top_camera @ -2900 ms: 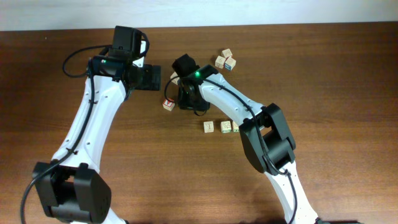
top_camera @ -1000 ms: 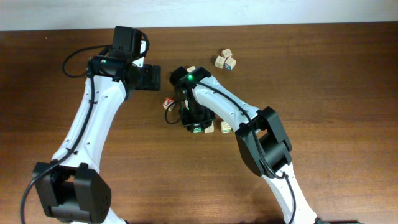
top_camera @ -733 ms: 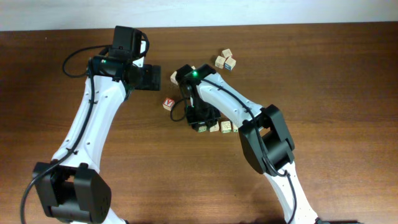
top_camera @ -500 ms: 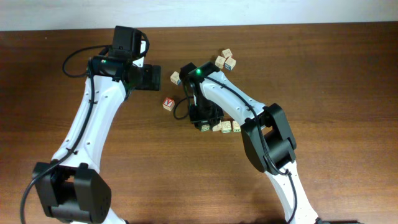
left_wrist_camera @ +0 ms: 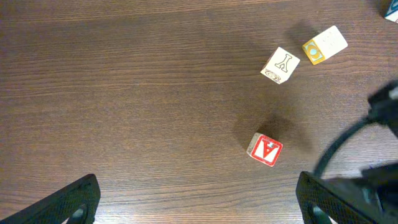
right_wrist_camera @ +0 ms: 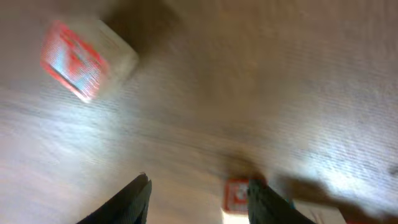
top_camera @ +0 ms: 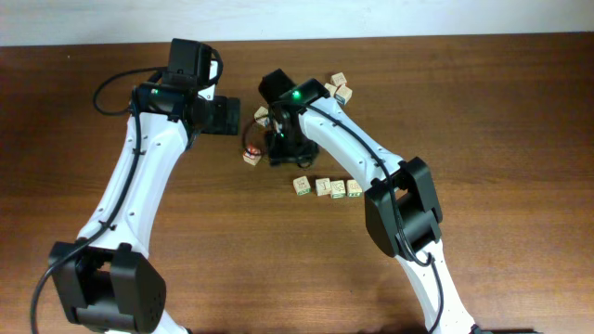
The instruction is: Rotate 5 blocks
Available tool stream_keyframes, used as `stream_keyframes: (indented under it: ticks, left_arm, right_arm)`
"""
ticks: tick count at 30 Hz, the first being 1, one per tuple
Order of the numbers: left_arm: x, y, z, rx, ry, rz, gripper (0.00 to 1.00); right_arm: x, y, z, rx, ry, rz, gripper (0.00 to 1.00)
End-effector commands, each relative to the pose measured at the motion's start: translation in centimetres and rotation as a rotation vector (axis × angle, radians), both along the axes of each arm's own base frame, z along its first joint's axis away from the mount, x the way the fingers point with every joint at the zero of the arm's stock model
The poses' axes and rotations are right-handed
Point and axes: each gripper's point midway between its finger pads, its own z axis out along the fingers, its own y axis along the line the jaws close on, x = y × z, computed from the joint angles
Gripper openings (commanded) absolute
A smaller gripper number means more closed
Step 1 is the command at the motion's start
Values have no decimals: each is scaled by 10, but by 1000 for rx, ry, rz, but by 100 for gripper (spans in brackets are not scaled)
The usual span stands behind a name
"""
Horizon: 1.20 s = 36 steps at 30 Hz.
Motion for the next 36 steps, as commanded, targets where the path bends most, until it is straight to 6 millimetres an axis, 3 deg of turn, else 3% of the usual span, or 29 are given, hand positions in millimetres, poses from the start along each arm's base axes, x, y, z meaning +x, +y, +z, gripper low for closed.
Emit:
stream_keyframes:
  ticks: [1,6,11,22,31,36]
  left_arm:
    - [4,4,4,2,-14,25,99]
    - [4,4,4,2,-14,25,99]
    - [4,4,4,2,-14,25,99]
    - [4,4,4,2,-14,25,99]
    - [4,4,4,2,-14,25,99]
    - [4,4,4,2,-14,25,99]
  right_arm:
    - [19,22,21,112,-62,-126,51]
    - [34,33,18,161,-79,-272,52]
    - [44,40,-2,185,-47,-401,52]
    - [39,59,-24,190,-39,-388,51]
    - [35,62,-36,178,-30,-374,51]
    - [25,57,-40,136,-15,-337,43]
